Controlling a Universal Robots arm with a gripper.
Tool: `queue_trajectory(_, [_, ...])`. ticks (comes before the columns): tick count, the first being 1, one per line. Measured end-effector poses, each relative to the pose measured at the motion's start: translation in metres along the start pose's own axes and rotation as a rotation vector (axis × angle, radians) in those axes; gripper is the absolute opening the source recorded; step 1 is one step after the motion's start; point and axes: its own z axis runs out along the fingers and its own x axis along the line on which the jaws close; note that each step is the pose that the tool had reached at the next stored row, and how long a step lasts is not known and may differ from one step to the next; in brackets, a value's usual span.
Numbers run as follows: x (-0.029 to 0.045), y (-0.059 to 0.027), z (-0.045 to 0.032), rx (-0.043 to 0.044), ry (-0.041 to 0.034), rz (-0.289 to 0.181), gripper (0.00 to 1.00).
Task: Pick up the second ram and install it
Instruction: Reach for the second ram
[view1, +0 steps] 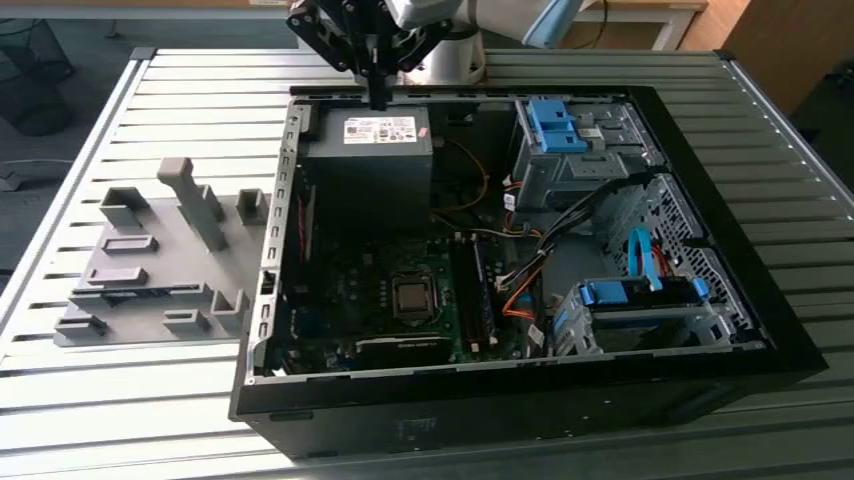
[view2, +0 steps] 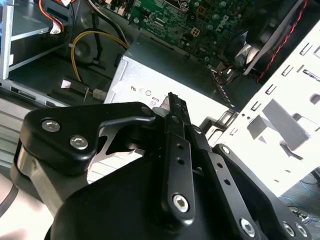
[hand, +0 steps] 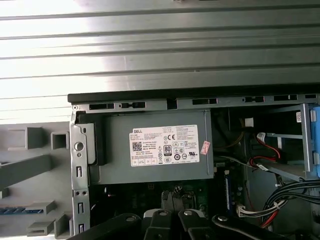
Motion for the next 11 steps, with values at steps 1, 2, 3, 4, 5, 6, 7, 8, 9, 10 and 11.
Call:
queue_trajectory(1, [0.0008, -0.0001, -0.0001, 0.0001, 0.0001, 0.0, 0.11])
queue_trajectory(2, [0.0017, -0.0001, -0.0001, 0.0001, 0.0, 0.0, 0.11])
queue_trajectory(3, [0.0026, -0.0002, -0.0001, 0.0001, 0.0, 0.0, 0.11])
queue_trajectory(4, [0.0036, -0.0003, -0.0001, 0.0001, 0.0, 0.0, 0.11])
queue_trajectory(5, [0.0044, -0.0003, -0.0001, 0.0, 0.0, 0.0, 0.11])
queue_trajectory(6, [0.0054, -0.0004, -0.0002, 0.0, 0.0, 0.0, 0.11])
queue_trajectory(7, [0.0062, -0.0005, -0.0002, 0.0, 0.0, 0.0, 0.11])
queue_trajectory(8, [0.007, -0.0005, -0.0002, 0.0, 0.0, 0.0, 0.11])
queue_trajectory(9, [0.0078, -0.0006, -0.0002, 0.0, 0.0, 0.0, 0.11])
queue_trajectory(10, [0.0086, -0.0006, -0.0003, 0.0, 0.0, 0.0, 0.11])
queue_trajectory(11, [0.0094, -0.0007, -0.0002, 0.0, 0.0, 0.0, 0.11])
